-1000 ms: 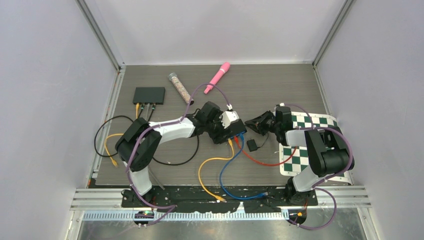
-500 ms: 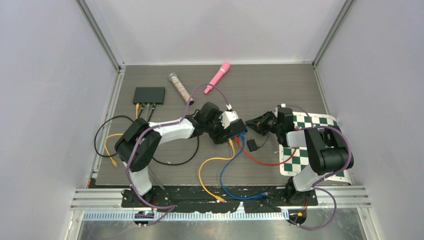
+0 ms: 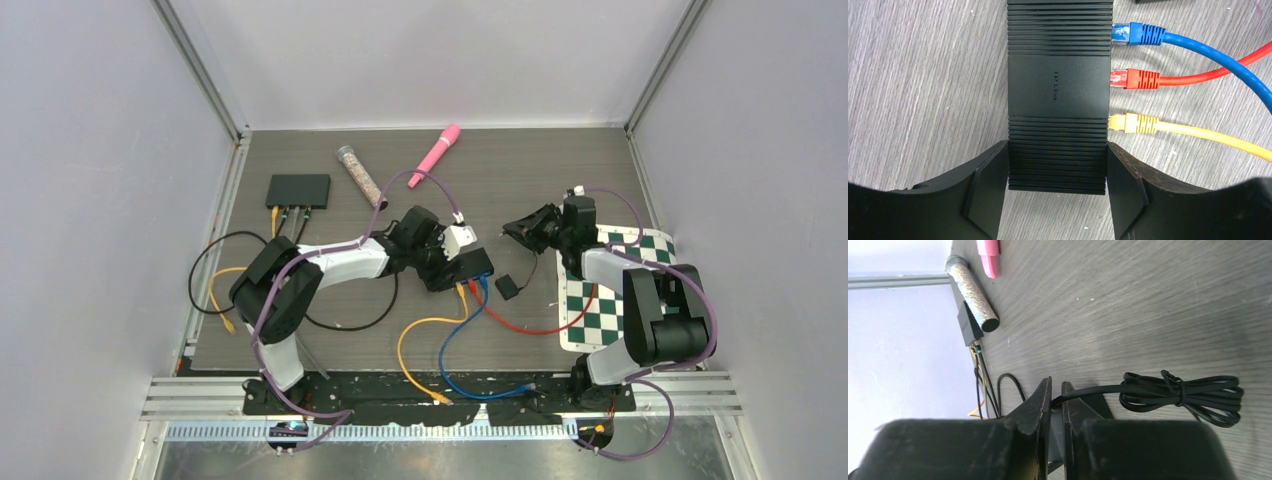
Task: Pull the plug from the switch port
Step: Pull the connector from the switch port, then place the connector at the center of the board.
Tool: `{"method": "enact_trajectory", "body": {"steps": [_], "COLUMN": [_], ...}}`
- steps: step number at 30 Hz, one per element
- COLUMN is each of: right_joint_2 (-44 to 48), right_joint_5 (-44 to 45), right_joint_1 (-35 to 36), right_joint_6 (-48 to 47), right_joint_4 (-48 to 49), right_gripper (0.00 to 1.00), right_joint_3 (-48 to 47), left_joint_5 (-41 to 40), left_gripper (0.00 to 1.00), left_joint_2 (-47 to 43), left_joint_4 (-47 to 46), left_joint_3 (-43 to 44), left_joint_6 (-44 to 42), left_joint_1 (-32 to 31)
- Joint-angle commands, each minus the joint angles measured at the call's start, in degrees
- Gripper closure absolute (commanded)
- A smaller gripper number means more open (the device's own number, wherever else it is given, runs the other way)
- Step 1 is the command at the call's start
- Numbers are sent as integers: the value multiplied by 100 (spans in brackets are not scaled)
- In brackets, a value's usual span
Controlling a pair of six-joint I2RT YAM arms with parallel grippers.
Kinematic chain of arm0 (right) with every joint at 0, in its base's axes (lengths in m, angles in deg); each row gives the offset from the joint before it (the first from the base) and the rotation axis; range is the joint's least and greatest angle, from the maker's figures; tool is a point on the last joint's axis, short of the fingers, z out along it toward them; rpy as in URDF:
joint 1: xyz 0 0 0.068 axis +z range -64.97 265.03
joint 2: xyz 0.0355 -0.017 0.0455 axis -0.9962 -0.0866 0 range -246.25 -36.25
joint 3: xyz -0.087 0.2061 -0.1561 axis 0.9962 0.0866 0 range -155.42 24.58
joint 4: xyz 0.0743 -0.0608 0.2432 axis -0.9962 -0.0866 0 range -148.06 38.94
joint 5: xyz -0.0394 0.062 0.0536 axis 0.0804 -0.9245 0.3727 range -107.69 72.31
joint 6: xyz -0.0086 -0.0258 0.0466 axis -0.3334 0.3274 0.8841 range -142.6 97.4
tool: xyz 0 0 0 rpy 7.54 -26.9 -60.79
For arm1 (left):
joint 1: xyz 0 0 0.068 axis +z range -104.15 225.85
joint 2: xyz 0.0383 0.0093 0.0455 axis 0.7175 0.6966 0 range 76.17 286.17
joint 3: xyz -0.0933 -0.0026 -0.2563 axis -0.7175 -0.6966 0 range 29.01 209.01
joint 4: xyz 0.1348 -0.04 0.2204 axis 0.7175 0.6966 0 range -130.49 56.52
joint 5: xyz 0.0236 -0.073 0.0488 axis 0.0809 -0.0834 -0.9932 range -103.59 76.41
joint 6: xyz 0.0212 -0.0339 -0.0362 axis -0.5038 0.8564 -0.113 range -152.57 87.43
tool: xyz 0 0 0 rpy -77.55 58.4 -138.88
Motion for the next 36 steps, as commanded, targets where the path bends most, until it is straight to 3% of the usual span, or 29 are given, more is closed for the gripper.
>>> {"method": "enact_trajectory", "body": {"steps": [1,5,14,19,23,29,36], "right_joint_2": [140,542,1078,376,-401,-1618,-2192], "right_joint_5": [71,-62,146,-45,-539,-687,-697], "right_joint_1": [-5,5,3,3,3,143,418], "right_joint_6": [-333,-667,-1856,-2265,-2439,-3163,-3500], "right_joint_4": [-318,-298,-2058,-2777,-2820,-3725,-4144], "right_gripper": [94,95,95,95,95,94,86], "right_joint_3": [-146,-408,-1505,-1949,-2207,-3375,-3941], "left_joint_5": [197,84,-107,-165,-112,-11,5], "left_gripper": [48,44,33,31,32,34,35], "left_joint_2": [320,338,195,125,174,253,284], "left_joint_4": [1251,1391,1873,1922,1988,2054,2076], "left_joint_3": [-347,-177,268,301,344,378,392], "left_joint_6": [199,267,115,55,59,89,103], "left_joint_1": [-40,-42,-42,-42,-42,-42,-42]}}
